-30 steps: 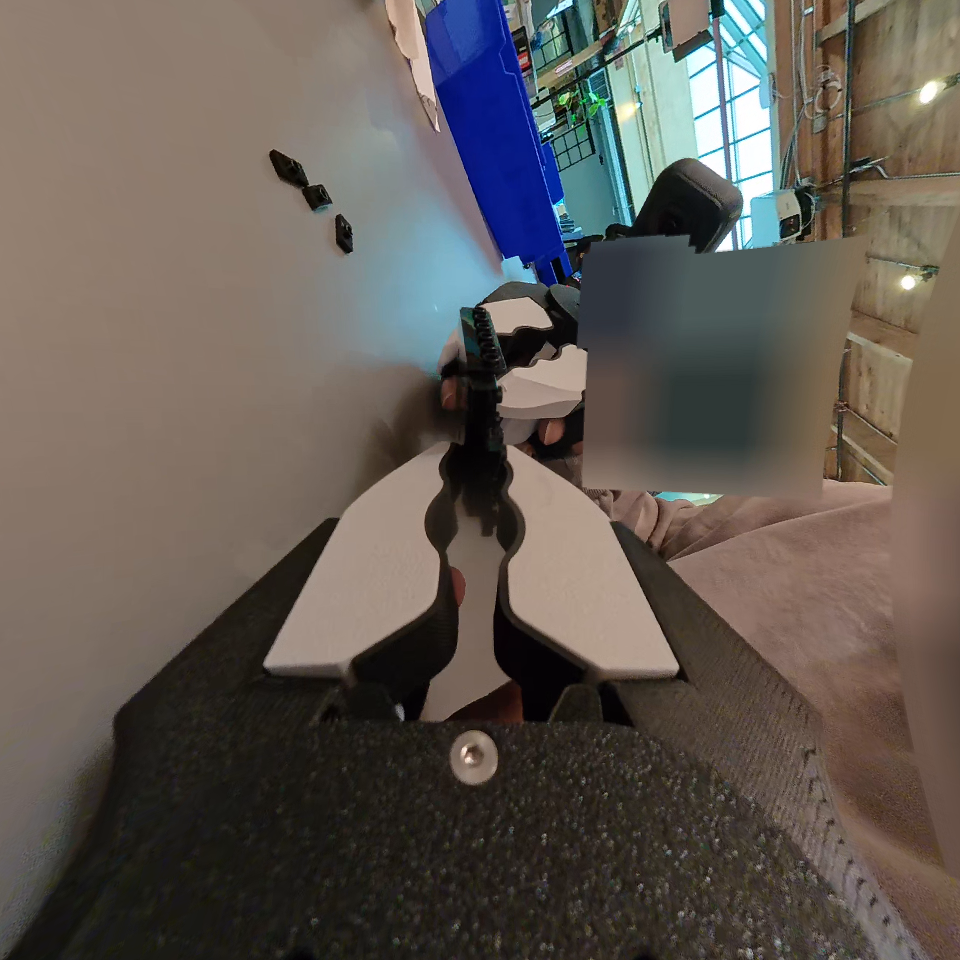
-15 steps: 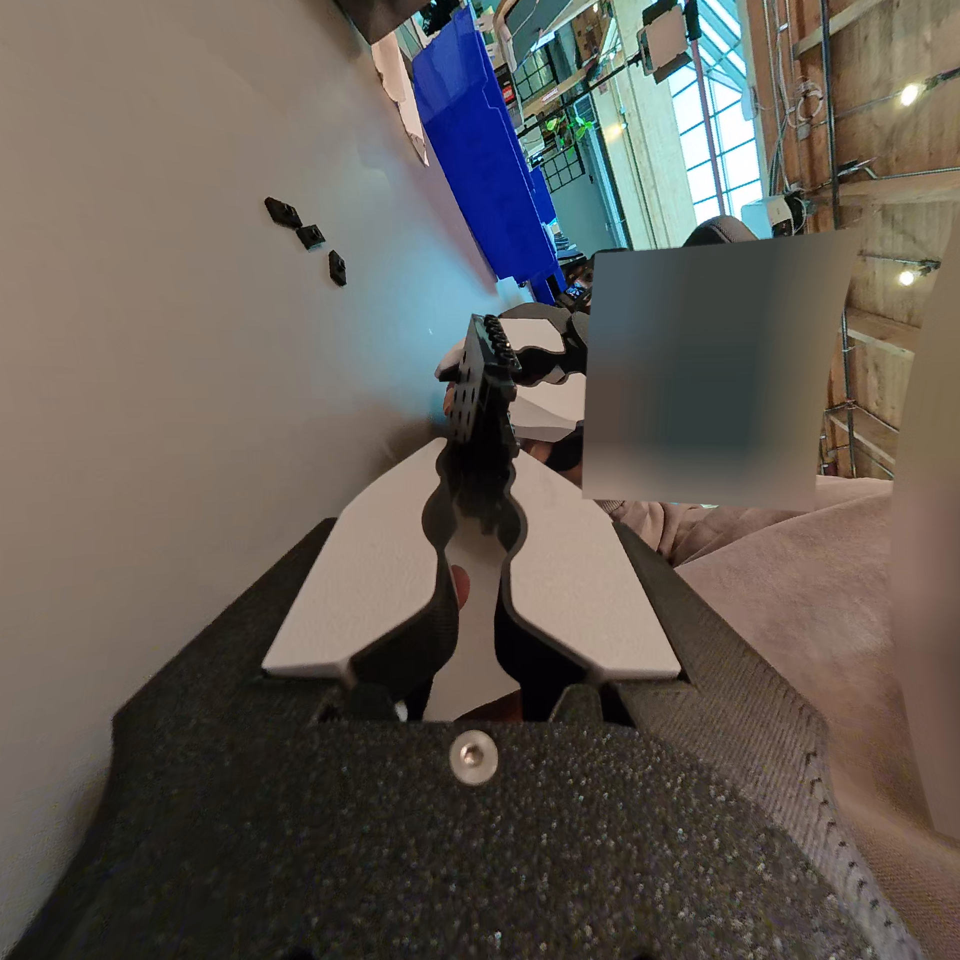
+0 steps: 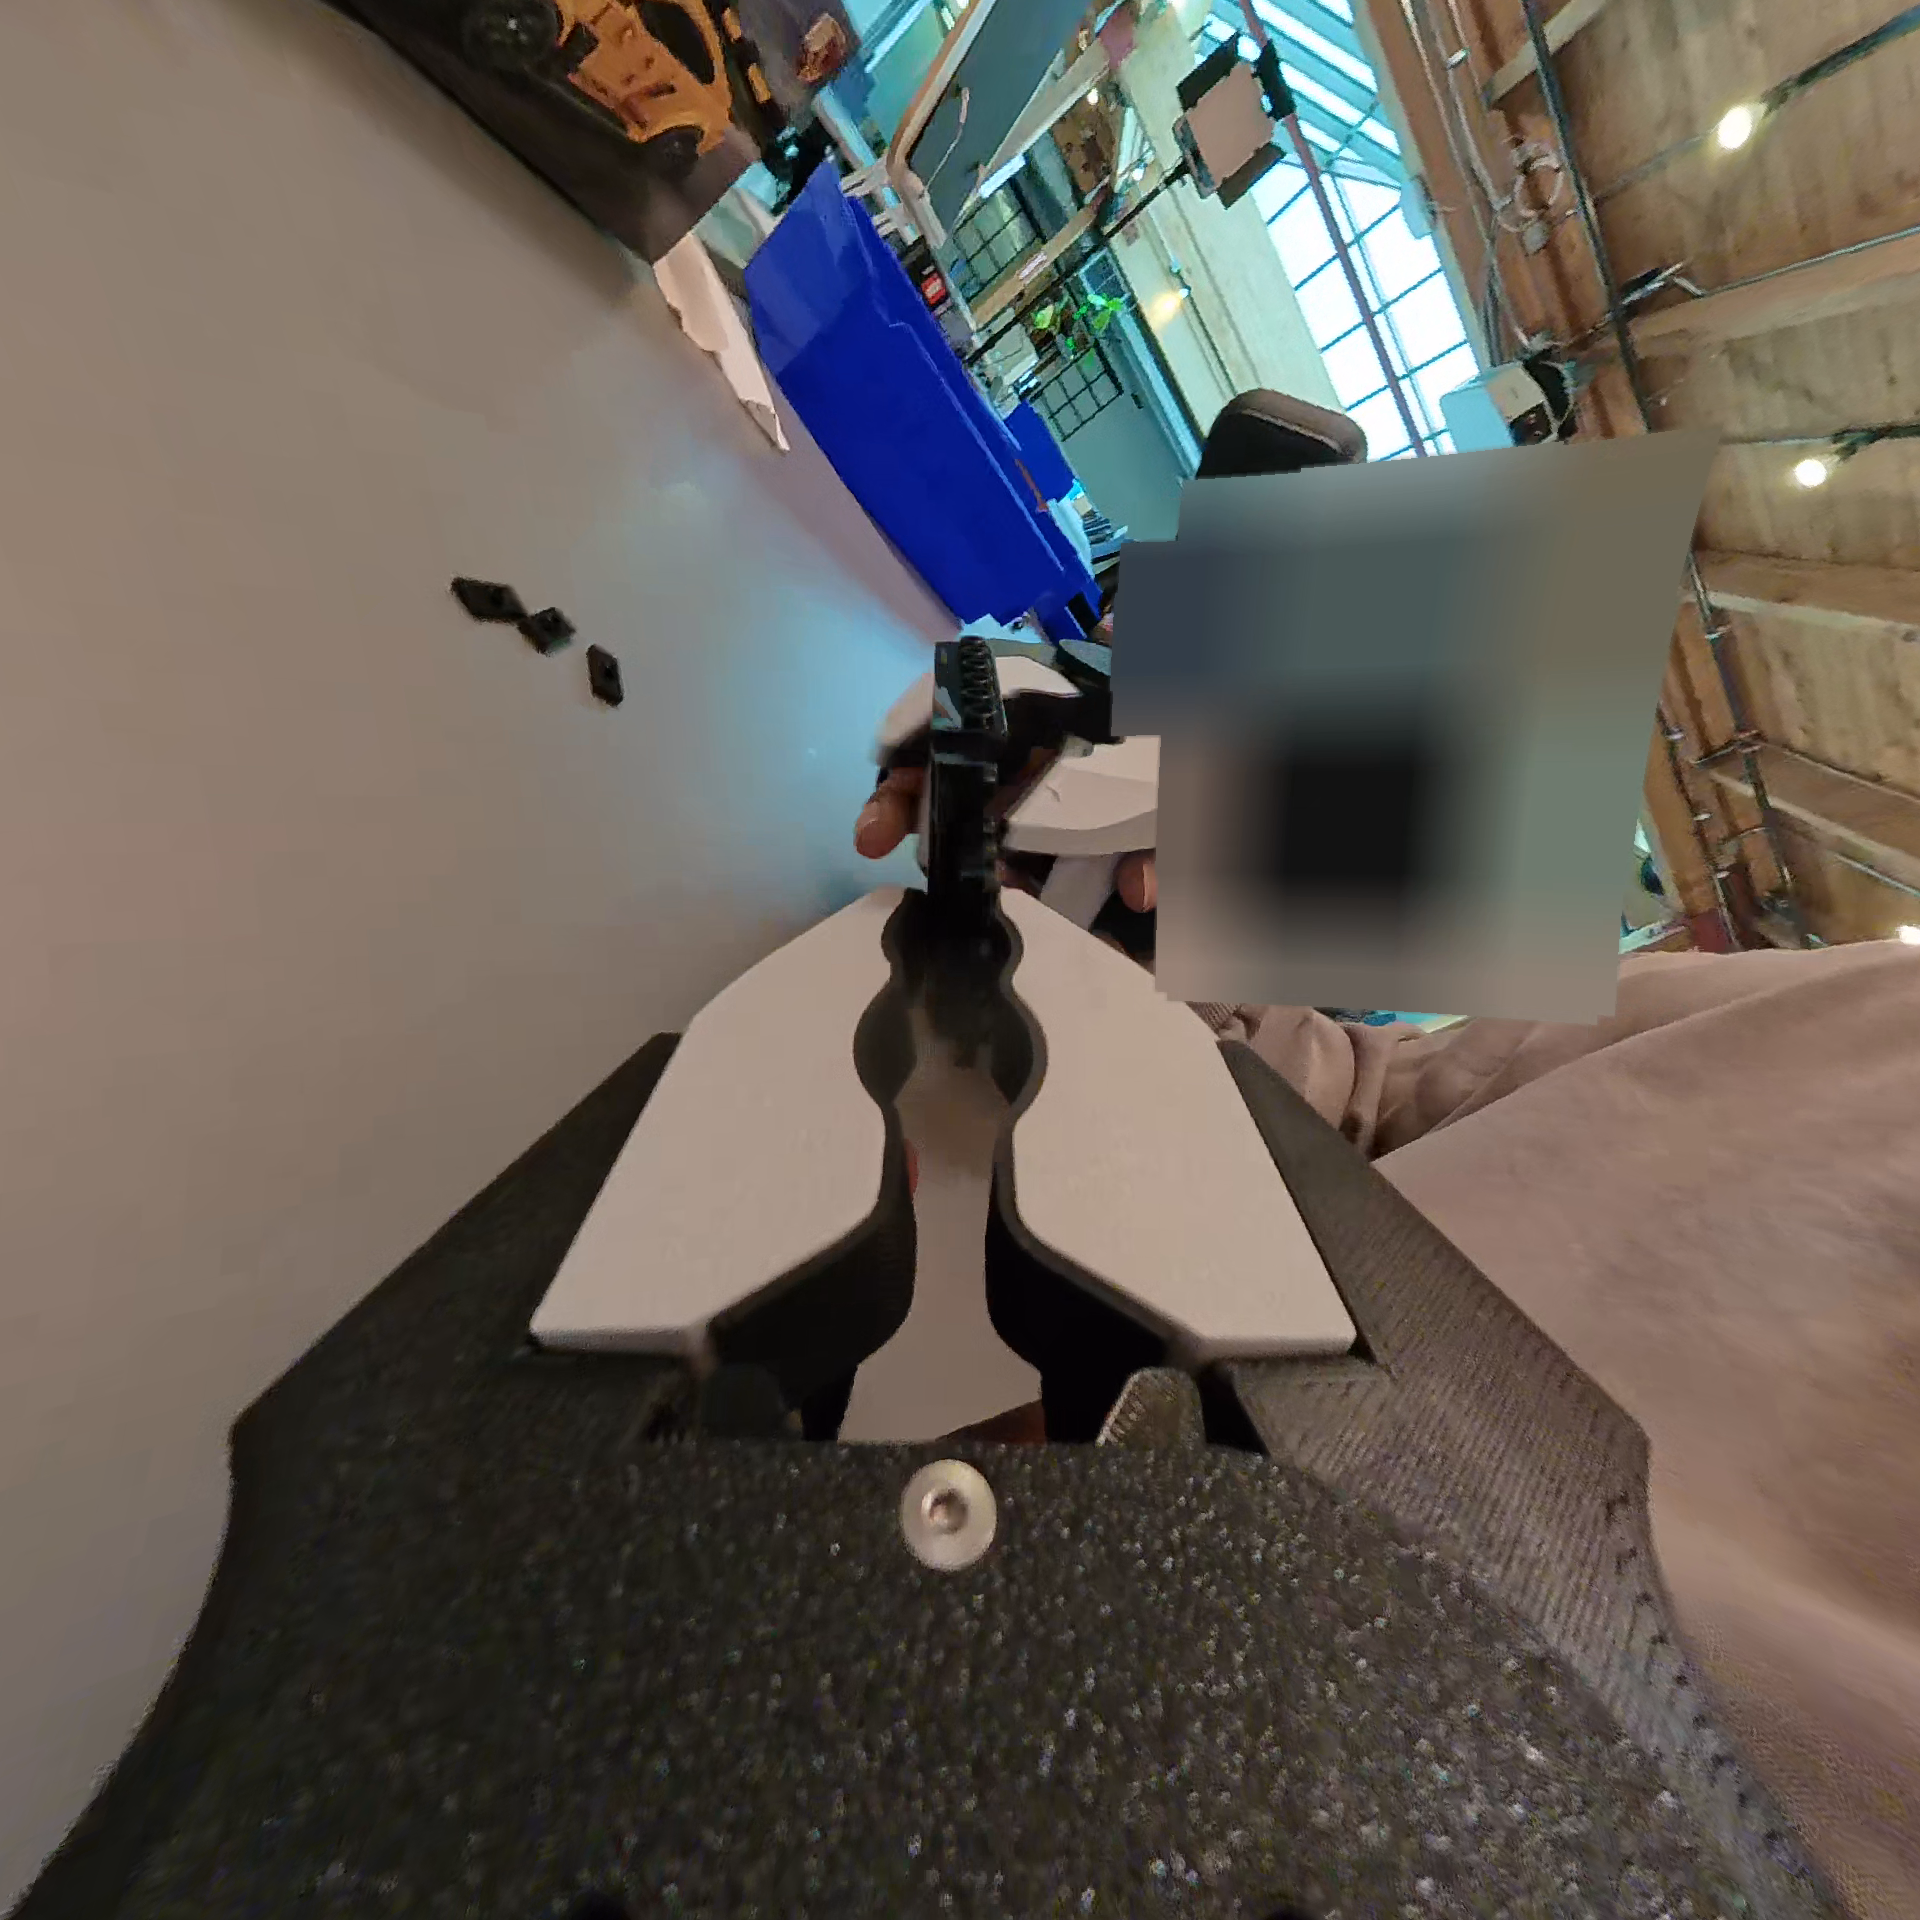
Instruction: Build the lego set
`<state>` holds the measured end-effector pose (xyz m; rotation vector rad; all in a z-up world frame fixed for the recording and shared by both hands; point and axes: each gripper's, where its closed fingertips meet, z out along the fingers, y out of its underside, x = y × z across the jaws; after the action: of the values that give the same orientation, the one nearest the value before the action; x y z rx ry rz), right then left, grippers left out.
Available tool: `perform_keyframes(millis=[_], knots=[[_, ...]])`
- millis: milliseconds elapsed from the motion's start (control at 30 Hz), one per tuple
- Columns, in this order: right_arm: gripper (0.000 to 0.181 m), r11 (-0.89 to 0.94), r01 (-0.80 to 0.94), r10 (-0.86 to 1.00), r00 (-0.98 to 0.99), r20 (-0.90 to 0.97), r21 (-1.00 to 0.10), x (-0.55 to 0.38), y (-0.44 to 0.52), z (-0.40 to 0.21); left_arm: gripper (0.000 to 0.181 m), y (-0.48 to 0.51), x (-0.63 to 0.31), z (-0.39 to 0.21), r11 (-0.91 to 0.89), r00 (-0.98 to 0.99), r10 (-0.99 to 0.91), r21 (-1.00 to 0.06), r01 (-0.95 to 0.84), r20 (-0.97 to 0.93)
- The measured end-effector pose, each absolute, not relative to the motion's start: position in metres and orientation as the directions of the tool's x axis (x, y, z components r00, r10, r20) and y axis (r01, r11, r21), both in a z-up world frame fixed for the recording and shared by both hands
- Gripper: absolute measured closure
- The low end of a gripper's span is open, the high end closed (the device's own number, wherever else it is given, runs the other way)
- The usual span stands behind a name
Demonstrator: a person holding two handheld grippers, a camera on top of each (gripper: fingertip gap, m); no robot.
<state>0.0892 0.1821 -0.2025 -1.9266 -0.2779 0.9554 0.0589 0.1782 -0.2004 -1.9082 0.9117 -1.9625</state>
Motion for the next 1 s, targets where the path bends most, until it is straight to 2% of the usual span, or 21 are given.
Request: perform_keyframes(millis=[67, 233, 333, 633, 833, 1000], knots=[[0.143, -0.524, -0.154, 0.537, 0.703, -0.466, -0.837, 0.093, 0.183, -0.204, 0.171, 0.179, 0.058, -0.193, -0.772, -0.126, -0.585, -0.598, -0.216, 0.801], [0.163, -0.491, -0.176, 0.584, 0.660, -0.473, -0.853, 0.086, 0.180, -0.195, 0.171, 0.175, 0.059, -0.190, -0.752, -0.134, -0.607, -0.621, -0.220, 0.783], [0.165, -0.480, -0.169, 0.594, 0.659, -0.461, -0.861, 0.085, 0.179, -0.194, 0.170, 0.174, 0.058, -0.189, -0.757, -0.135, -0.600, -0.614, -0.222, 0.789], [0.167, -0.391, -0.067, 0.581, 0.756, -0.302, -0.918, 0.082, 0.180, -0.196, 0.169, 0.181, 0.056, -0.186, -0.711, -0.095, -0.674, -0.678, -0.186, 0.732], [0.167, -0.345, -0.061, 0.583, 0.768, -0.265, -0.937, 0.082, 0.180, -0.193, 0.171, 0.181, 0.056, -0.187, -0.498, -0.040, -0.855, -0.840, -0.214, 0.517], [0.164, -0.264, -0.077, 0.623, 0.748, -0.230, -0.962, 0.079, 0.180, -0.179, 0.171, 0.179, 0.052, -0.182, -0.283, -0.034, -0.954, -0.932, -0.228, 0.298]])
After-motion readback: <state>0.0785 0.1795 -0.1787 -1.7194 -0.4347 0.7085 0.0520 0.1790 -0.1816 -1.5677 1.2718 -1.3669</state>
